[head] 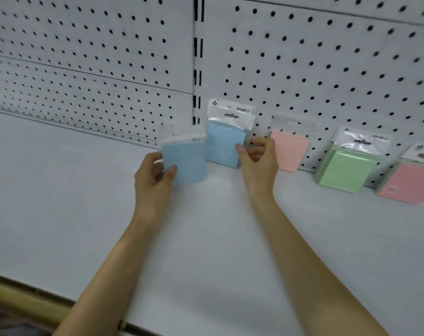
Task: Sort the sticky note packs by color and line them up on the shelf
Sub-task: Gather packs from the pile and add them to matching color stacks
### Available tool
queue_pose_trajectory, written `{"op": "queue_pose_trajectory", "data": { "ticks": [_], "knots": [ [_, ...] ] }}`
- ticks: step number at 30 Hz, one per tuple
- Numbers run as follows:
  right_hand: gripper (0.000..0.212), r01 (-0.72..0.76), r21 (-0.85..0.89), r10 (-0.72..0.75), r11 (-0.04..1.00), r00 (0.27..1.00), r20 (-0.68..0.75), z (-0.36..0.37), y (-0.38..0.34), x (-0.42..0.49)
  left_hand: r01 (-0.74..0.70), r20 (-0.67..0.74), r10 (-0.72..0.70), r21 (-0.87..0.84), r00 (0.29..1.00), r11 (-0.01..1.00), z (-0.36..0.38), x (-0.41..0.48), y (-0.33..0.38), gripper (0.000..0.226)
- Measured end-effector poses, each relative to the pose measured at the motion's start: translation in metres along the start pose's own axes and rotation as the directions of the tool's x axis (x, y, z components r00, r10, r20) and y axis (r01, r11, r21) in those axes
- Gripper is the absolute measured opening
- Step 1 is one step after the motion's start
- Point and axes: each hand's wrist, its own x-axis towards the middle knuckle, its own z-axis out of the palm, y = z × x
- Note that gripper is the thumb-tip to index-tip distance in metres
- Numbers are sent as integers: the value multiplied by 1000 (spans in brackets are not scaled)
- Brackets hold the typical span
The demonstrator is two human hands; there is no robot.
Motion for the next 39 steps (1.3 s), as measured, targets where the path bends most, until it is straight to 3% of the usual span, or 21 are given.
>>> {"op": "queue_pose_trajectory", "data": {
  "ticks": [3,8,17,27,31,33,35,39],
  "knots": [
    [11,21,121,-12,992,997,-80,-7,-1,-3,22,95,-17,-48,995,999,17,16,3,23],
    [12,27,123,-34,992,998,55,-8,-1,-6,-54,207,55,-8,977,998,37,37,1,26],
    [27,19,24,-20,1000,999,49,-7,3,-3,-189,185,148,227,972,955,52,51,-9,45],
    [40,-32,34,32,999,999,18,-7,6,0,-133,112,105,282,988,950,55,54,-12,51],
    [37,79,-42,-79,996,997,9,-9,-1,-3,-166,112,138,303,984,938,50,47,-9,53],
    [37,196,-102,-192,975,980,44,-19,-9,-4,-249,169,198,372,965,894,45,41,-4,56],
    [40,309,-180,-288,934,948,136,-39,-22,-2,-388,261,294,480,919,787,38,38,8,59],
    [53,531,-477,-372,700,842,391,-101,-48,14,-650,484,434,580,760,492,46,31,56,59]
  ]
}}
